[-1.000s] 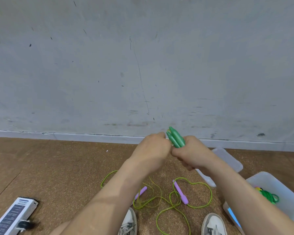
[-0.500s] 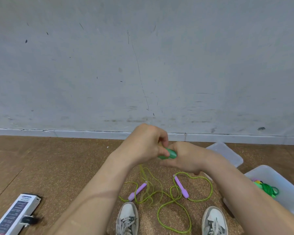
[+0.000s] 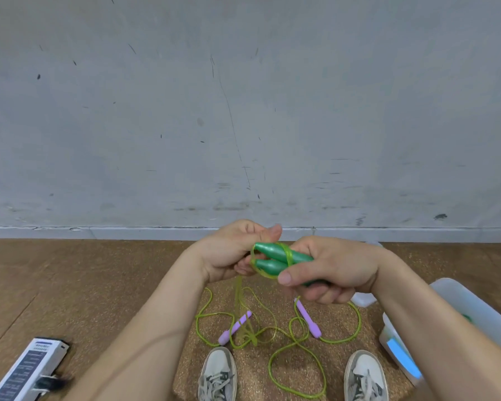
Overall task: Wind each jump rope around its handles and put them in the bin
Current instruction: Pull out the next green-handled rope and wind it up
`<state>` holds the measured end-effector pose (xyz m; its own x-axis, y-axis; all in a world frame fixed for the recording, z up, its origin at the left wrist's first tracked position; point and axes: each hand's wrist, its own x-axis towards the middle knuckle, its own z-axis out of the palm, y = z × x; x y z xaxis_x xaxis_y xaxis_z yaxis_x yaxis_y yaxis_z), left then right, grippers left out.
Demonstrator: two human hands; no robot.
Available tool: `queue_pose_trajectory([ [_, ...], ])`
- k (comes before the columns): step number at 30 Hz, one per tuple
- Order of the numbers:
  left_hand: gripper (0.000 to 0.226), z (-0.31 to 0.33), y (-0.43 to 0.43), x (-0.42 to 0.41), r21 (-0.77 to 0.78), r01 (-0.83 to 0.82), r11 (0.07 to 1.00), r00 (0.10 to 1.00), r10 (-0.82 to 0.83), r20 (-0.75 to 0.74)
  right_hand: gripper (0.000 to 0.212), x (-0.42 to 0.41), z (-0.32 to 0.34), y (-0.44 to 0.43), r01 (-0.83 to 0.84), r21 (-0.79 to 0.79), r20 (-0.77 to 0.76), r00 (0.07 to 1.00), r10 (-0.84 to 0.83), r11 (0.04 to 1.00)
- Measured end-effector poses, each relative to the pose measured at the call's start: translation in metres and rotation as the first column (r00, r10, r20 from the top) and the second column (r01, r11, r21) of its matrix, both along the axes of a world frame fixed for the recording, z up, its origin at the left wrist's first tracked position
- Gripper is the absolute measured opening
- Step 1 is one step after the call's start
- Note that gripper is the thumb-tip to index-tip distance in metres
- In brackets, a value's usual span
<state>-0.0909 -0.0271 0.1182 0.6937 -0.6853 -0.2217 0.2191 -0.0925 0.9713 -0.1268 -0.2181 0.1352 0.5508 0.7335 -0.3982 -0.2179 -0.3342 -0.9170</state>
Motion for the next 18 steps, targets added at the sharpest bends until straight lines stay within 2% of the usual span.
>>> queue_pose_trajectory([
  [3,0.046,0.001,-0.012,-0.003,-0.050,-0.121,0.991,0.989,0.116,-0.090,0.028,-0.002,-0.003,0.001,0.112,0.084,0.017,0.993,-0.113,0.990],
  [7,0.043,0.002,-0.024,-0.005,-0.044,-0.263,0.964,0.963,0.260,-0.067,0.023,-0.001,-0.007,0.006,0.293,0.142,0.032,0.953,-0.300,0.945],
  [10,0.047,-0.001,-0.028,-0.003,0.029,-0.339,0.940,0.940,0.337,0.053,0.026,0.003,-0.007,0.007,0.420,0.155,0.017,0.904,-0.428,0.894],
  [12,0.041,-0.004,-0.030,-0.002,0.131,-0.390,0.911,0.907,0.356,0.227,0.025,0.006,-0.008,0.008,0.523,0.163,0.005,0.848,-0.530,0.837],
  [14,0.030,-0.007,-0.027,-0.002,0.311,-0.463,0.830,0.791,0.228,0.567,0.023,0.012,-0.008,0.006,0.636,0.177,-0.017,0.765,-0.644,0.751],
  [15,0.021,-0.008,-0.025,-0.004,0.405,-0.489,0.773,0.704,0.075,0.706,0.023,0.015,-0.008,0.005,0.677,0.166,0.005,0.726,-0.687,0.717],
  [16,0.016,-0.007,-0.023,-0.006,0.487,-0.508,0.710,0.620,-0.091,0.779,0.022,0.017,-0.009,0.003,0.701,0.127,0.077,0.698,-0.712,0.702],
  [18,0.023,-0.001,-0.021,-0.011,0.566,-0.532,0.630,0.490,-0.317,0.812,0.021,0.020,-0.012,-0.001,0.705,-0.011,0.291,0.681,-0.672,0.709],
])
